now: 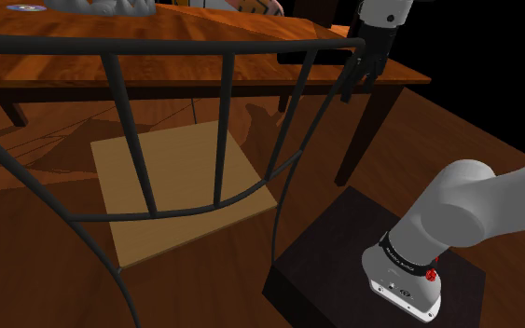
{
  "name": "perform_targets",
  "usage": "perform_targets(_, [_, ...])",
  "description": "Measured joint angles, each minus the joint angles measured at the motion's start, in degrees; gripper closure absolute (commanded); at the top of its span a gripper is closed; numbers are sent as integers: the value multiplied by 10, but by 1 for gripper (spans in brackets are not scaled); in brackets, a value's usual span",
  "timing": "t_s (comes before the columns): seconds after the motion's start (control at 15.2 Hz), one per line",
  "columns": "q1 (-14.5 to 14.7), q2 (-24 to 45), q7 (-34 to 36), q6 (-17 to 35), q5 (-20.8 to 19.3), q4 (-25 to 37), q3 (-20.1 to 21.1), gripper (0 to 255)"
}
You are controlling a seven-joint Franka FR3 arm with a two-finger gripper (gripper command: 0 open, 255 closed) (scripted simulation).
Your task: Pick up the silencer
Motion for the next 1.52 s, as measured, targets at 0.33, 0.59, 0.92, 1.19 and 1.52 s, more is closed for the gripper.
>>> perform_targets(0.33, [11,31,-104,11,-30,29,-49,0])
perform_targets(0.59, [31,89,-240,26,-54,86,-107,0])
perform_targets(0.92, [60,179,-415,37,-59,180,-174,0])
perform_targets(1.19, [81,269,-560,38,-38,277,-224,0])
perform_targets(1.52, [90,397,-739,28,20,412,-268,0])
